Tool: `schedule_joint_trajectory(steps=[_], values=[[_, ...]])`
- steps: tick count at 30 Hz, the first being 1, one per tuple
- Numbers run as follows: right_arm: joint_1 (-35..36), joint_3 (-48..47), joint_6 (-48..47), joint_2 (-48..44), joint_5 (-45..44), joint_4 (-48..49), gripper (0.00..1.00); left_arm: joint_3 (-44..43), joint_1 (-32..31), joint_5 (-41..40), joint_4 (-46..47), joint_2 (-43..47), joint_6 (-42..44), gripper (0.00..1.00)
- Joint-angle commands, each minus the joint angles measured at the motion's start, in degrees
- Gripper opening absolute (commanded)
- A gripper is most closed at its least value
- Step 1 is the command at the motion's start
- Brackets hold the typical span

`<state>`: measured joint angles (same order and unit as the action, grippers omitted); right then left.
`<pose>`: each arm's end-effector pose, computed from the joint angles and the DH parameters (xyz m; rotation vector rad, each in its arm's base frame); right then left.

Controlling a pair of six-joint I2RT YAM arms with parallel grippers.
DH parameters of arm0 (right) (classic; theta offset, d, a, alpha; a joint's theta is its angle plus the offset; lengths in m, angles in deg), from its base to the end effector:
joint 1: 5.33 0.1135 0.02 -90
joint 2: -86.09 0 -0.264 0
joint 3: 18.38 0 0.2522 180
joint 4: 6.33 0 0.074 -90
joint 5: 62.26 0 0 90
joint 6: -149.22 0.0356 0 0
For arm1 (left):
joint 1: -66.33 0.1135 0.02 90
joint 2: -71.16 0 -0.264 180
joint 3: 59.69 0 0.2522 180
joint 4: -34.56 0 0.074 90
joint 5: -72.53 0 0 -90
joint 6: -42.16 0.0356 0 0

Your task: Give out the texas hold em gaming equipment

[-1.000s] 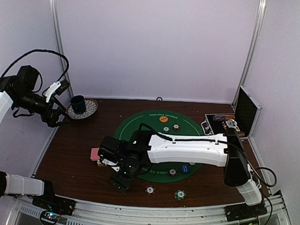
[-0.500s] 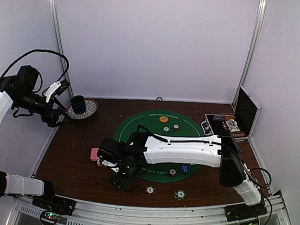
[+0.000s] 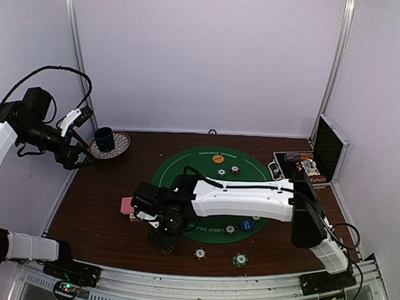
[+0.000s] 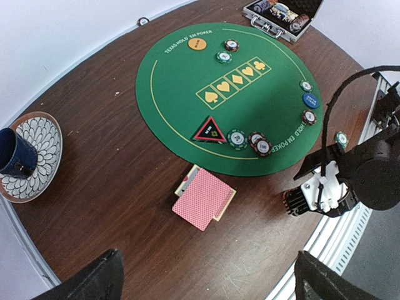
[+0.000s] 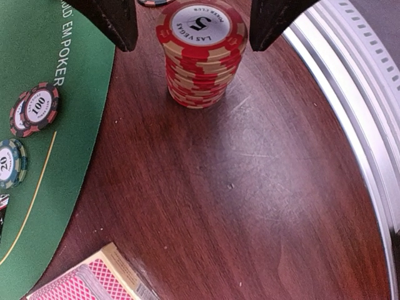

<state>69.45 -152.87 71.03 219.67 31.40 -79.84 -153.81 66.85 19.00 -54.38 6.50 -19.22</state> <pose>0.1256 0.4704 0.2042 -1.5480 2.5001 0.3769 0.1789 -0.0195 0.3877 0.7955 2.2861 -0.6033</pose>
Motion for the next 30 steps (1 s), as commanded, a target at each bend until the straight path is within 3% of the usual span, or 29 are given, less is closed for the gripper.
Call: schedule_joint_trajectory(steps=[1, 12, 22, 30], values=[[-0.58, -1.35, -0.29, 0.45, 0.20, 0.51, 0.63, -0.59, -0.33, 0.80, -0.45, 0.85, 0.73, 0.97], [-0.61, -1.18, -0.37, 0.72, 0.55, 0.68, 0.57, -0.68, -0.32, 0.62, -0.49, 0.88, 0.82, 0.98], [-0.60, -1.18, 0.00, -0.27, 0.21, 1.03, 0.44, -0.54, -0.29, 0.62, -0.43, 1.05, 0.82, 0.97], [-0.68, -1.68, 0.23, -1.88, 0.68, 0.67, 0.42, -0.50, -0.30, 0.89, -0.42, 1.01, 0.88, 0.98]])
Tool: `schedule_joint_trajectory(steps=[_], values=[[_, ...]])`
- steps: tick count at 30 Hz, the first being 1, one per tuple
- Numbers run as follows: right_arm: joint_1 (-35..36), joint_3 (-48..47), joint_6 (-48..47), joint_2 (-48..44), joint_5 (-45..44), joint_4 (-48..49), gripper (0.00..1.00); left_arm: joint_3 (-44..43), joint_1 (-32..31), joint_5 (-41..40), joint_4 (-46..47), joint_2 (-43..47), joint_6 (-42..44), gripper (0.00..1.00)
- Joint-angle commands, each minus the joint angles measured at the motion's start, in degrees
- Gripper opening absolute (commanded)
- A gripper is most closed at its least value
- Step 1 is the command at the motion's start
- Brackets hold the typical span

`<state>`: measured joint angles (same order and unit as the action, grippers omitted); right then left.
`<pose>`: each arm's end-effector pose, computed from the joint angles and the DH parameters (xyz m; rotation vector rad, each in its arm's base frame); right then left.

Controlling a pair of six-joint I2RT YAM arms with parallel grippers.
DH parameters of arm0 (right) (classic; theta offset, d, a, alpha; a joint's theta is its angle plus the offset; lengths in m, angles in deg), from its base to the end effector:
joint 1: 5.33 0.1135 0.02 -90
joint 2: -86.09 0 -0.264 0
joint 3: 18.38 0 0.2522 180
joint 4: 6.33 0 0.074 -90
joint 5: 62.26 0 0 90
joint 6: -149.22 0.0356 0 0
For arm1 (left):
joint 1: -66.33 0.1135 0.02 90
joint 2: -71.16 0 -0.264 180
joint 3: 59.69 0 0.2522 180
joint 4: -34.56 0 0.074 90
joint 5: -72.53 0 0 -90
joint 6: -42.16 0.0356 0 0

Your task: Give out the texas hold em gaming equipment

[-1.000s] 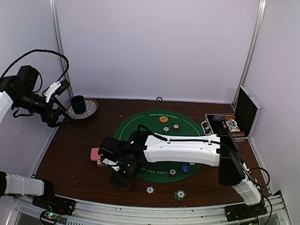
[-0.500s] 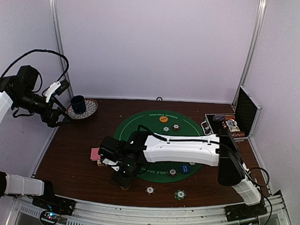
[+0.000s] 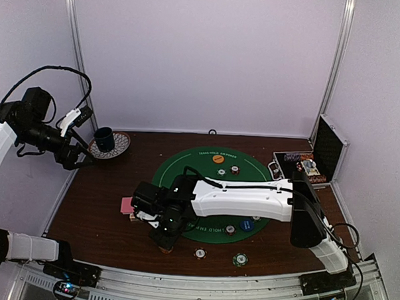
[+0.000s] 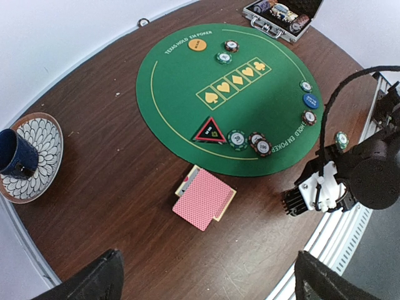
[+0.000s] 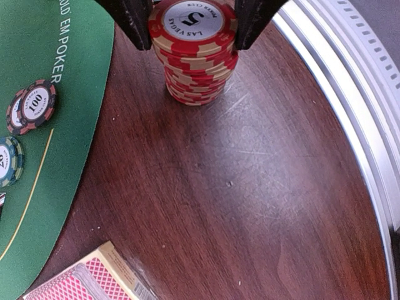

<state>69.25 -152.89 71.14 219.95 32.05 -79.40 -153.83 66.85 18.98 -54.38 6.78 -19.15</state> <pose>0.1272 0.4713 0.2023 -1.5453 2.5056 0.3926 0.1776 -0.0195 0.3886 0.7975 2.2809 -0.5995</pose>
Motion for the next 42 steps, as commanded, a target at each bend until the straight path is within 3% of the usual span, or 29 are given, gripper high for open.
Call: schedule_joint_trajectory(steps=[1, 10, 15, 27, 34, 42], values=[[-0.44, -1.82, 0.16, -2.38, -0.10, 0.15, 0.41, -0.48, -0.32, 0.83, -0.48, 0.60, 0.76, 0.98], [-0.69, -4.41, 0.88, -4.03, -1.39, -1.25, 0.30, -0.56, -0.33, 0.73, -0.47, 0.87, 0.75, 0.98], [-2.48, -4.67, 1.55, -6.79, -1.45, -1.15, 0.29, -0.57, -0.32, 0.60, -0.43, 0.89, 0.76, 0.97], [-15.82, -4.51, 0.32, -9.54, -6.87, -4.08, 0.30, -0.40, -0.33, 0.14, -0.41, 0.81, 0.98, 0.98], [-25.25, -9.22, -1.19, -3.69, -8.86, -2.91, 0.30, -0.22, -0.28, 0.48, -0.48, 0.28, 1.02, 0.98], [-31.67, -23.99, -1.88, 9.45, -7.89, -2.92, 0.31, 0.46, -0.33, 0.29, 0.59, -0.76, 1.02, 0.98]])
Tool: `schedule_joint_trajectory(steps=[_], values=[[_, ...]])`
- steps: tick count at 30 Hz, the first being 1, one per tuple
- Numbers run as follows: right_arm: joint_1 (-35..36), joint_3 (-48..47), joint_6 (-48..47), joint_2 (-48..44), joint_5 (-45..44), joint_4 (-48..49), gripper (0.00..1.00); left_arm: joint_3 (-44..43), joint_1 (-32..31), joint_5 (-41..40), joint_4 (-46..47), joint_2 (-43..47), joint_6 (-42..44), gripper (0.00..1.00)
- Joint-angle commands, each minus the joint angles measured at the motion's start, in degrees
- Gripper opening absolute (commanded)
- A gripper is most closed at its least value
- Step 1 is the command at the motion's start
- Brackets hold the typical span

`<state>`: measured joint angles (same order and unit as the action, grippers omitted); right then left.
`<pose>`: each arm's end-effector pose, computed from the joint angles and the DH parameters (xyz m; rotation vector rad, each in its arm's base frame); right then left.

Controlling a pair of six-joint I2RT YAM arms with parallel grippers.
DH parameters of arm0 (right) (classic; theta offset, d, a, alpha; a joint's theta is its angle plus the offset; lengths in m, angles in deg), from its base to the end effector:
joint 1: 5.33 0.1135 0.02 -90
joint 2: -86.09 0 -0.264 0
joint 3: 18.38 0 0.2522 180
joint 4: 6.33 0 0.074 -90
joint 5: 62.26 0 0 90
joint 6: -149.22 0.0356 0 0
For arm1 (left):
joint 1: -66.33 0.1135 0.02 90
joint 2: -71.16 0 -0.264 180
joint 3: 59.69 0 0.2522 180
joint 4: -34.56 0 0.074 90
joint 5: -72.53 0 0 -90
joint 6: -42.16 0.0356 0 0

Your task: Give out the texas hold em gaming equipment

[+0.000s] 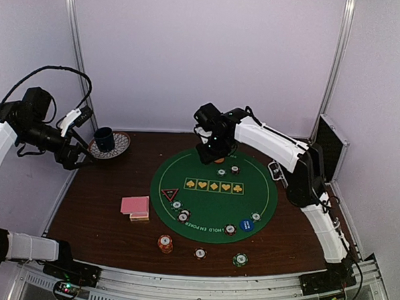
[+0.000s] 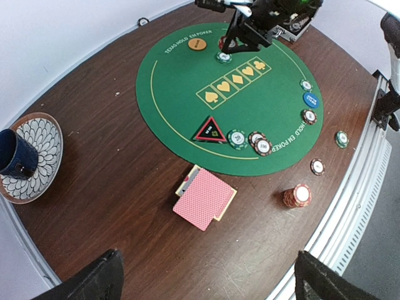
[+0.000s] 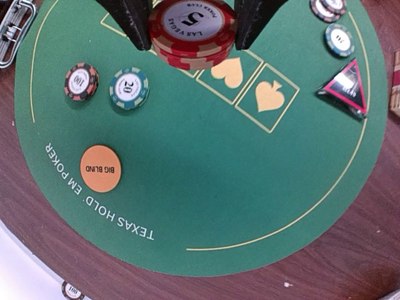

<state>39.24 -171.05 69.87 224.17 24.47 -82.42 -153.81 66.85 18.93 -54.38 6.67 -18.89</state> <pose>0.3667 0.3584 0.2571 -0.7587 2.5540 0.2462 0.1781 -0.0195 0.3882 0.8020 2.2811 -0.5976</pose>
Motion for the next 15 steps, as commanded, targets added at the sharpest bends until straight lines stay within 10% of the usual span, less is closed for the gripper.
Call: schedule_joint_trajectory(steps=[1, 15], values=[[-2.14, -6.49, -0.49, 6.18, -0.40, 0.54, 0.32, 0.77, -0.34, 0.26, 0.83, -0.78, 0.76, 0.98], [-3.08, -6.20, -0.85, 14.05, -1.89, 5.01, 0.32, 1.51, -0.33, 0.26, 1.31, -1.69, 0.68, 0.98]])
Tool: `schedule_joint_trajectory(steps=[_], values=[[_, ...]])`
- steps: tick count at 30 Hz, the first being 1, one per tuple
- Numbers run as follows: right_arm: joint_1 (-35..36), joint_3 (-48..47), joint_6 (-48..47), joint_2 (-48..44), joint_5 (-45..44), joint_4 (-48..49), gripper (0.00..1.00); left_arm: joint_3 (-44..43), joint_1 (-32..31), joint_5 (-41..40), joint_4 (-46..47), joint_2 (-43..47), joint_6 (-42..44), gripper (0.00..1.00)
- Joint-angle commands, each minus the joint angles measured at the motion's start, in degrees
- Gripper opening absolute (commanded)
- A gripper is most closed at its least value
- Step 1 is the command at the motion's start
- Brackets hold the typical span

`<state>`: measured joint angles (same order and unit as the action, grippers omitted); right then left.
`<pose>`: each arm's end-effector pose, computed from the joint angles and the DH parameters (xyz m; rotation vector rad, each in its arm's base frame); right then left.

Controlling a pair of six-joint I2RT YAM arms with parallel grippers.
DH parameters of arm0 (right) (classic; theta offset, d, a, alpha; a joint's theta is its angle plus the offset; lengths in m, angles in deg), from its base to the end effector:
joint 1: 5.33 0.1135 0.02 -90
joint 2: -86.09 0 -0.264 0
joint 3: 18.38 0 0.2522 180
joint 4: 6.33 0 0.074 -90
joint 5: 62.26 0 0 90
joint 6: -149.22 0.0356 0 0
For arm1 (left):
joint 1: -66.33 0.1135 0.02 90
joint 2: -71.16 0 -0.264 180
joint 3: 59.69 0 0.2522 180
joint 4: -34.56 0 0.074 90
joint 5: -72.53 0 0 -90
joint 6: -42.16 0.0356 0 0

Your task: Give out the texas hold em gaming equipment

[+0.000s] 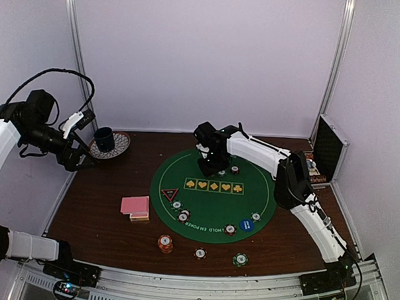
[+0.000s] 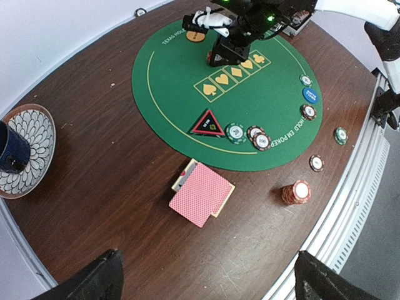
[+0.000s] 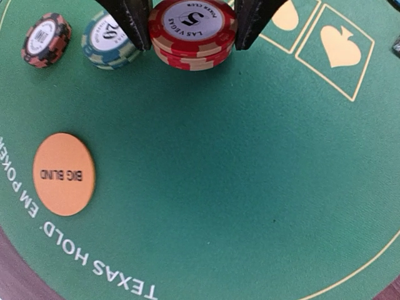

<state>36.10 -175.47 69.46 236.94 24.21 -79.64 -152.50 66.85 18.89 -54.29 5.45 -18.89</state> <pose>0.4093 0.3583 0.1686 -0.7228 2.6535 0.1668 0.1847 -0.0194 0.3786 0.7960 2.3198 -0.6198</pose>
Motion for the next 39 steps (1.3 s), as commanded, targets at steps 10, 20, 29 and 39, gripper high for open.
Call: schedule_joint_trajectory(steps=[10, 20, 29, 39], values=[[-0.18, -2.43, -0.78, 2.66, -2.35, 5.00, 0.33, 0.12, -0.31, -0.09, 1.22, -1.05, 0.67, 0.98], [-1.23, -3.10, -0.32, 4.33, -2.54, 6.38, 0.35, 0.07, -0.34, -0.41, 1.16, -1.85, 0.89, 0.98], [-2.63, -3.10, 0.54, 4.90, -2.64, 6.79, 0.37, 0.28, -0.33, -1.04, 1.13, -2.23, 1.20, 0.98], [-2.85, -3.10, 1.25, 4.34, -1.34, 6.53, 0.58, 1.09, -0.28, -1.73, 1.89, -1.63, 0.76, 0.98]])
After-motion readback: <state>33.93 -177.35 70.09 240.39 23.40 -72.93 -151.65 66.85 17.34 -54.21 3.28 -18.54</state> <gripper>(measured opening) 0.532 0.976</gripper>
